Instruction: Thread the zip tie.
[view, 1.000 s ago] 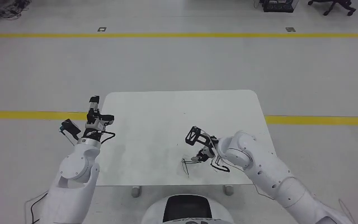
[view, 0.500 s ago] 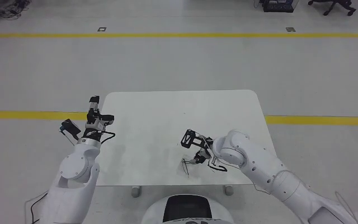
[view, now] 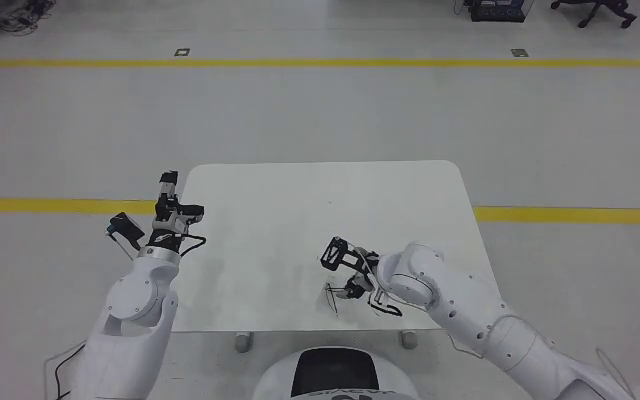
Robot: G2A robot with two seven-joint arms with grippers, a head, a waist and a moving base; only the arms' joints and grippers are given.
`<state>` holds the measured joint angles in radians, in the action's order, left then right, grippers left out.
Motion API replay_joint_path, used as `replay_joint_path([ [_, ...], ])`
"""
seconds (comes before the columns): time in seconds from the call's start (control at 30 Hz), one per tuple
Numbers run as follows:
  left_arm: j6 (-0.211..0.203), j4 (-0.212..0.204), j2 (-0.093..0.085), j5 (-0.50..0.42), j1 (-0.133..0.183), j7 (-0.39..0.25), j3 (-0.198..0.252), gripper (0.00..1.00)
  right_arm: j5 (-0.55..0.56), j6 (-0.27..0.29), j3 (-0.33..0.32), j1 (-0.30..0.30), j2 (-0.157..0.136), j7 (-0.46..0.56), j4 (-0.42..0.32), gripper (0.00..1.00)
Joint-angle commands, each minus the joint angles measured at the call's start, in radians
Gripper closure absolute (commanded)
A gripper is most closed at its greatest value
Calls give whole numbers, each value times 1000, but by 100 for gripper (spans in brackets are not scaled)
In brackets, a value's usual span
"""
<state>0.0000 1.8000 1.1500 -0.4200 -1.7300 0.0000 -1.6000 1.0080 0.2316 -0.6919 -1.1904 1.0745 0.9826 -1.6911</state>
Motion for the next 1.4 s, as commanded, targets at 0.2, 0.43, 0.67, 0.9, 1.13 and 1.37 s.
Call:
replay_joint_path([
  [0.2,0,0,0,0,0,0,0,0,-7,-111,36,-26,19,28,-4,0],
  [0.43,0,0,0,0,0,0,0,0,-26,-133,63,-6,39,33,23,0],
  [0.67,0,0,0,0,0,0,0,0,-13,-151,64,-6,40,42,32,0],
  [0.9,0,0,0,0,0,0,0,0,-2,-270,116,22,77,91,39,0],
  [1.13,0,0,0,0,0,0,0,0,4,-273,125,30,83,99,44,0],
  [1.37,0,0,0,0,0,0,0,0,8,-309,143,22,96,91,58,0],
])
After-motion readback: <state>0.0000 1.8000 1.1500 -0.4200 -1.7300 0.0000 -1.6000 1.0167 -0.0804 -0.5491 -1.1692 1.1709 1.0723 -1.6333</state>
